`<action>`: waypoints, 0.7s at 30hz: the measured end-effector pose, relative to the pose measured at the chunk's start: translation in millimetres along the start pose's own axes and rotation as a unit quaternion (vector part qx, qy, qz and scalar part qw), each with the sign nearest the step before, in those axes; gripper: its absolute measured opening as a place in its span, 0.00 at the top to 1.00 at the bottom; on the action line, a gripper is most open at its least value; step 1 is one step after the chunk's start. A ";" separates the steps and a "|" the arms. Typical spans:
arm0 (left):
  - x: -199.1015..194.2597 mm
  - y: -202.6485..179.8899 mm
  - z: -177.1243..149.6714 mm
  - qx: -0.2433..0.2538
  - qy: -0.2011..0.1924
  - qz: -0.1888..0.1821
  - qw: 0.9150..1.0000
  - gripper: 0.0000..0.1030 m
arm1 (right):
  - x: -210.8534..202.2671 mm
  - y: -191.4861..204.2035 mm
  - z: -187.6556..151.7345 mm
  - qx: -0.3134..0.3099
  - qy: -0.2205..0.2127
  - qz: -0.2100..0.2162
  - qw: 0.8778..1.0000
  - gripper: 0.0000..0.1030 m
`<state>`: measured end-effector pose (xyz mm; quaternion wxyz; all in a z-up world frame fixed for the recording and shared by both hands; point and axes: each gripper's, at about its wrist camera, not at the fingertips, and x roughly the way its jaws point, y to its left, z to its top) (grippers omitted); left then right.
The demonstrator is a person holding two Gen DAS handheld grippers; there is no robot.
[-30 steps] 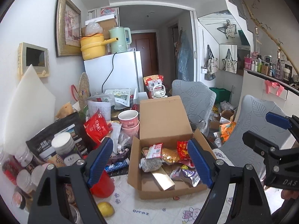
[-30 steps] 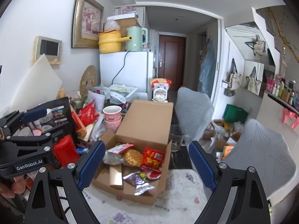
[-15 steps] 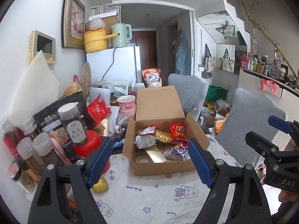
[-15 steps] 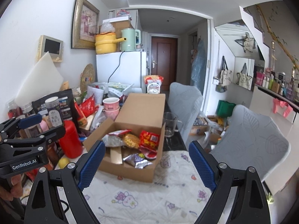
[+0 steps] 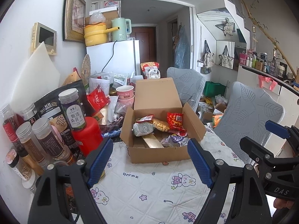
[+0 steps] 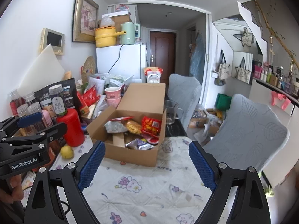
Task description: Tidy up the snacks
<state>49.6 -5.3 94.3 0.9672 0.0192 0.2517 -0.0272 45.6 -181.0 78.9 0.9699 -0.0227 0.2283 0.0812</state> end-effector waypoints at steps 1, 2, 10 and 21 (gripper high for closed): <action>0.6 -0.3 -0.7 0.000 0.002 -0.002 1.000 0.20 | 1.0 1.0 -0.5 0.000 0.002 -0.001 1.000 0.11; 1.3 -0.7 -1.3 0.002 0.004 -0.003 1.000 0.20 | 1.6 1.2 -0.8 0.000 0.003 -0.001 1.000 0.11; 7.8 -0.8 -3.7 -0.002 0.017 -0.007 1.000 0.20 | 6.1 0.6 -1.5 0.002 0.011 -0.007 1.000 0.11; 16.7 -10.5 -9.1 0.008 0.037 -0.009 0.999 0.20 | 15.0 -3.6 -4.3 0.008 0.023 -0.011 1.000 0.11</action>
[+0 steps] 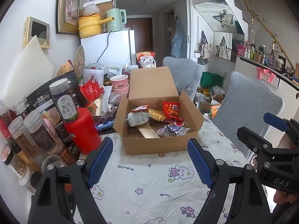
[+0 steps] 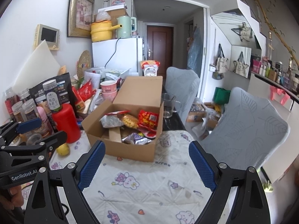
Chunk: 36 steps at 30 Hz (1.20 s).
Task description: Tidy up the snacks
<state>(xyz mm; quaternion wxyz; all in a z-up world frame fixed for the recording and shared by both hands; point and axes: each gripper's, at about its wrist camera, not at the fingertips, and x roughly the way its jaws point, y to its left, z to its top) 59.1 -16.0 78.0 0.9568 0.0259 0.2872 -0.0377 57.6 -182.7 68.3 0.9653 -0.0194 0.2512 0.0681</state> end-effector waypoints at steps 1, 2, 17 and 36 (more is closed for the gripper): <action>0.7 -0.7 -0.6 0.000 0.002 -0.001 1.000 0.20 | 0.5 -0.6 -0.2 0.001 0.001 0.000 1.000 0.11; 1.2 -1.3 -1.0 0.000 0.003 -0.001 1.000 0.20 | 1.1 -0.6 -0.4 0.002 0.002 0.000 1.000 0.11; 3.6 -8.3 -0.1 -0.003 0.008 0.003 1.000 0.20 | 3.9 -6.7 -2.4 0.004 0.003 0.000 1.000 0.11; 2.6 -10.2 4.2 -0.009 0.002 -0.003 1.000 0.20 | 10.6 -20.9 -2.5 0.009 0.011 -0.004 1.000 0.11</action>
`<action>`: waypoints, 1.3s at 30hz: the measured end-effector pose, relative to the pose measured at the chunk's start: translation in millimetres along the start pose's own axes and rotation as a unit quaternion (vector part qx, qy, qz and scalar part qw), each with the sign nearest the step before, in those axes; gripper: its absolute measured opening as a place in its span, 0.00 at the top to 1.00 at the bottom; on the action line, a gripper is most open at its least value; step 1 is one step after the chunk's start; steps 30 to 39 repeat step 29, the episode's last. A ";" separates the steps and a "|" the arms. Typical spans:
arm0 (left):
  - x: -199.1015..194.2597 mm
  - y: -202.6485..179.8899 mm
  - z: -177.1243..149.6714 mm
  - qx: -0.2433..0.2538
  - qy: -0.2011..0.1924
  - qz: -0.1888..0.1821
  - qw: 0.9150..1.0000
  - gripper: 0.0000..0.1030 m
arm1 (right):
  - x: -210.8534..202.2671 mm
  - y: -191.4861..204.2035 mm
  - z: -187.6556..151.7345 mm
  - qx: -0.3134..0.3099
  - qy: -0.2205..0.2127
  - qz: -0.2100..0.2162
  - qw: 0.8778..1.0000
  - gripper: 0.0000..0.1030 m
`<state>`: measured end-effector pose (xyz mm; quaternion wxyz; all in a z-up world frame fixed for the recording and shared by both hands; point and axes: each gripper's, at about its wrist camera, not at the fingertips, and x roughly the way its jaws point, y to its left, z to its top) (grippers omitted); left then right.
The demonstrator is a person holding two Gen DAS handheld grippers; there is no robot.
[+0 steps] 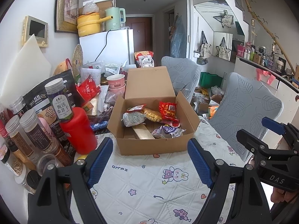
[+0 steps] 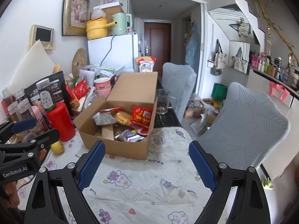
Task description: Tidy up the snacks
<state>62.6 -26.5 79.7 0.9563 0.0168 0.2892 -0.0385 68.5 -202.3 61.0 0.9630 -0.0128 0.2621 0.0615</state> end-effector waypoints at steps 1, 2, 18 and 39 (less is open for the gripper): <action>0.0 0.0 0.1 0.000 0.000 0.000 1.000 0.20 | 0.0 -0.8 -0.3 0.001 -0.001 0.000 1.000 0.11; -0.2 0.1 0.1 -0.001 0.000 0.000 1.000 0.20 | 0.1 -1.8 -0.9 0.001 -0.001 -0.001 1.000 0.11; 8.0 -5.1 -2.9 0.009 0.015 -0.015 1.000 0.20 | -1.3 -4.5 -6.8 0.010 0.006 -0.019 1.000 0.11; 16.0 -4.3 -5.0 0.018 0.025 -0.018 0.999 0.20 | 2.1 -5.1 -8.6 0.015 0.015 -0.027 0.999 0.11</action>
